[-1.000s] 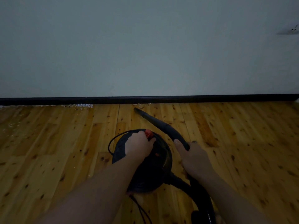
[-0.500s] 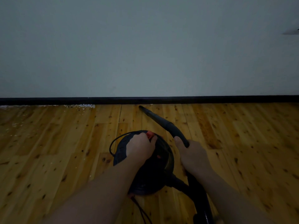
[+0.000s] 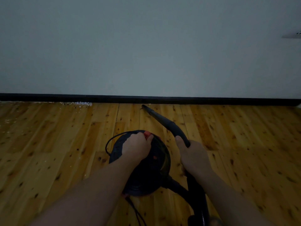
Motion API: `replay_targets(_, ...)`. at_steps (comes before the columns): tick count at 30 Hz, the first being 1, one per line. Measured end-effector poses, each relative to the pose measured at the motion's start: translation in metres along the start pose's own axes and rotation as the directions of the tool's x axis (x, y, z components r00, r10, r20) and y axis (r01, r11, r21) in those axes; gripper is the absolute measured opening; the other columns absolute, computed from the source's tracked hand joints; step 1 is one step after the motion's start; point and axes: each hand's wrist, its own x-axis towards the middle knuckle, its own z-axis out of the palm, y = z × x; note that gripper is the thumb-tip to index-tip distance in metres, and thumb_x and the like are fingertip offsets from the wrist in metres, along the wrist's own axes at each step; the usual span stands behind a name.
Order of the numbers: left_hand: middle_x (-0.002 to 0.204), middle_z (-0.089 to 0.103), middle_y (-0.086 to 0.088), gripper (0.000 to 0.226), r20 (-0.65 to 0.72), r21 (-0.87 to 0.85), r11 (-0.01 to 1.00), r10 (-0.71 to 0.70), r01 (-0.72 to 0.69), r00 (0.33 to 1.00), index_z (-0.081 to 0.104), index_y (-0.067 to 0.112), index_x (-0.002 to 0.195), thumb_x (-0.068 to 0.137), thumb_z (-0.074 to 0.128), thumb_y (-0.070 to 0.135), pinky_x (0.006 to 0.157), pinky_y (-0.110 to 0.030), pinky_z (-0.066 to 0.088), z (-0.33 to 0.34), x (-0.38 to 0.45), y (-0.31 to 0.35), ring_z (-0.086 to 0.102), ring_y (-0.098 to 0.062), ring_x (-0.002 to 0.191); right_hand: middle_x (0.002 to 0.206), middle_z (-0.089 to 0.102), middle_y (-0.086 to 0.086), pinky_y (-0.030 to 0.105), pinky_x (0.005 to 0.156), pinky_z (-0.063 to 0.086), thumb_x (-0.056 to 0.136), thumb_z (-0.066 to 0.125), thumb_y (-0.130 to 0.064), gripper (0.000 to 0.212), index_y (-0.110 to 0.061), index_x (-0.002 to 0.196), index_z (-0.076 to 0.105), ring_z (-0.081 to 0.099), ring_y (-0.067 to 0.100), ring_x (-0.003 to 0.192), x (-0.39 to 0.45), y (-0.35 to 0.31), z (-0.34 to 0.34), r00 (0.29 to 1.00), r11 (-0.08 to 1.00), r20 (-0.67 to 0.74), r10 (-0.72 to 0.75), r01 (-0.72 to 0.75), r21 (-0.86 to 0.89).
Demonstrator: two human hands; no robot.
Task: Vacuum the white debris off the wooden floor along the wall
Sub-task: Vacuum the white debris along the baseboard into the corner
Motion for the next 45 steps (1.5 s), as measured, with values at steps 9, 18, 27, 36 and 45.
replay_targets(9,0.075,0.063,-0.002,0.051,0.012,-0.016,1.0,-0.024,0.024,1.0,0.057,0.016,0.079,0.103,0.047,0.059,0.059,-0.034,0.049,-0.003,-0.006,0.004,0.063,-0.021,0.068,0.066,0.067,0.011,0.046,0.067,0.062,0.098,0.045,-0.067,0.058,-0.016,0.076,0.061,0.07,0.031,0.062,0.001,0.005,-0.008,1.0,1.0,0.002,-0.004,0.003,0.029)
replay_targets(18,0.075,0.064,-0.002,0.051,0.014,-0.021,1.0,-0.022,0.022,1.0,0.059,0.016,0.083,0.102,0.046,0.062,0.059,-0.034,0.051,0.002,-0.015,0.009,0.063,-0.021,0.067,0.077,0.069,0.01,0.049,0.072,0.062,0.092,0.039,-0.078,0.067,-0.014,0.085,0.061,0.071,0.034,0.072,-0.009,0.007,-0.007,1.0,0.999,-0.005,-0.025,0.025,0.026)
replay_targets(27,0.077,0.066,-0.004,0.053,0.043,-0.048,0.999,0.028,-0.026,0.999,0.06,0.015,0.082,0.102,0.047,0.062,0.064,-0.039,0.06,0.009,-0.044,0.0,0.065,-0.023,0.067,0.077,0.054,-0.002,0.025,0.054,0.033,0.103,0.045,-0.063,0.047,-0.023,0.079,0.047,0.054,0.015,0.068,-0.05,0.019,-0.003,1.0,0.999,0.0,0.025,-0.025,0.023)
replay_targets(36,0.076,0.066,-0.004,0.052,0.058,-0.103,0.992,0.078,-0.072,0.995,0.059,0.015,0.08,0.101,0.05,0.061,0.065,-0.04,0.06,0.016,-0.091,0.005,0.066,-0.023,0.066,0.065,0.062,0.001,0.032,0.056,0.048,0.101,0.05,-0.062,0.05,-0.02,0.076,0.057,0.067,0.025,0.061,-0.124,0.049,-0.026,0.989,0.985,-0.069,0.129,-0.119,0.129)
replay_targets(45,0.077,0.064,-0.003,0.049,0.089,-0.094,0.985,0.152,-0.144,0.984,0.059,0.016,0.081,0.102,0.049,0.059,0.068,-0.04,0.059,0.027,-0.126,0.02,0.064,-0.022,0.068,0.052,0.058,0.004,0.033,0.05,0.052,0.104,0.048,-0.056,0.052,-0.009,0.09,0.064,0.061,0.021,0.043,-0.192,0.075,-0.065,0.963,0.96,-0.086,0.257,-0.244,0.138)
